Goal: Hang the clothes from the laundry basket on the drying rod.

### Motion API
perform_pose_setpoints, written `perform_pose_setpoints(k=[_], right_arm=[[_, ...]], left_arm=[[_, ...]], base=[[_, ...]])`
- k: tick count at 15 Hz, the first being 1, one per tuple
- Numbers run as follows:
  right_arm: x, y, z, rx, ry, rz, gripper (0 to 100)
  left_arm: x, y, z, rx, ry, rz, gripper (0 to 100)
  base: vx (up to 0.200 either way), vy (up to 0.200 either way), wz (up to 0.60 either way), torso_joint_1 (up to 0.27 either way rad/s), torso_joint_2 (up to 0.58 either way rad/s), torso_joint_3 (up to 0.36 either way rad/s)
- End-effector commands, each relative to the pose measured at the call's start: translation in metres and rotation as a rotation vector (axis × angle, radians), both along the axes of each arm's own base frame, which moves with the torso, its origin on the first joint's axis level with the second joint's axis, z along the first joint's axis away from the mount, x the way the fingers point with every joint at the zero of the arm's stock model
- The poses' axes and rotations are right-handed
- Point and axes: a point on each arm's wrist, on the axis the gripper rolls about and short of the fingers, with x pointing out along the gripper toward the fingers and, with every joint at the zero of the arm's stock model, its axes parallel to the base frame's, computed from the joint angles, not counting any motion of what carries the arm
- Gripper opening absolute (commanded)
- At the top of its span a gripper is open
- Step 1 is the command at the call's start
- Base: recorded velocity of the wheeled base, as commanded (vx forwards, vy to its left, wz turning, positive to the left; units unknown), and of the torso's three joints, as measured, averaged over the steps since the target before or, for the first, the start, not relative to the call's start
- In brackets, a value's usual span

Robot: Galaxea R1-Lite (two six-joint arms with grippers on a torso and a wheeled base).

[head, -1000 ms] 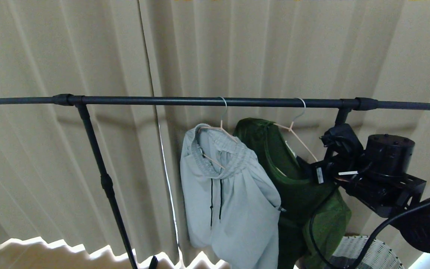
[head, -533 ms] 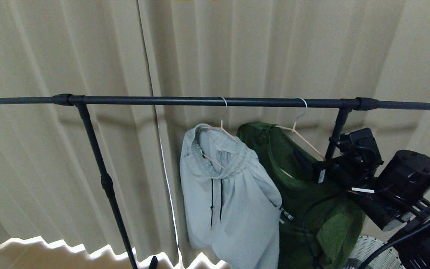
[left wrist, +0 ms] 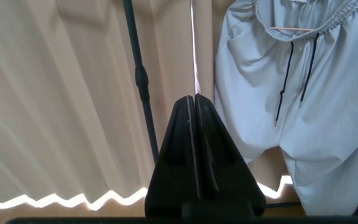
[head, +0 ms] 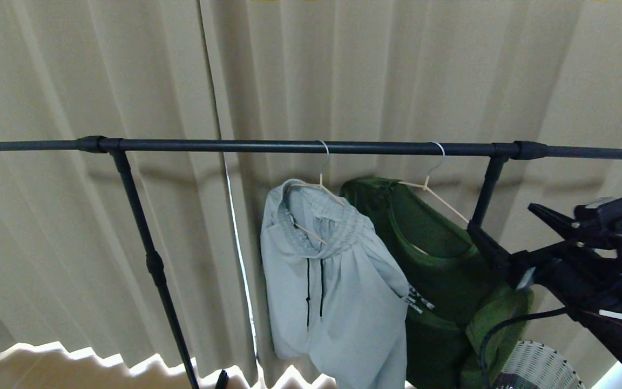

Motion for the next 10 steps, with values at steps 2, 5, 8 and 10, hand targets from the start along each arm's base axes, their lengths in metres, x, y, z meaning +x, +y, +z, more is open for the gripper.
perform_pose_setpoints(k=[2,5,8,10], right_arm=[[-0.053,-0.024,0.021,0.015,-0.05,-0.043,100],[-0.097,-0.043,0.013,-0.028,0.096,-0.108,100],[-0.148,-0.059,-0.002,-0.059,0.254,-0.203,100],[-0.175,-0.065,-0.018,-0.056,0.301,-0.285,100]], left_arm=[[0.0,0.0,0.0,0.0,0.0,0.0,0],[0.0,0.0,0.0,0.0,0.0,0.0,0],[0.0,0.0,0.0,0.0,0.0,0.0,0],[0.0,0.0,0.0,-0.001,0.001,0.0,0]], base=[[0.0,0.0,0.0,0.0,0.0,0.0],[0.0,0.0,0.0,0.0,0.0,0.0],[0.0,0.0,0.0,0.0,0.0,0.0],[0.0,0.0,0.0,0.0,0.0,0.0]])
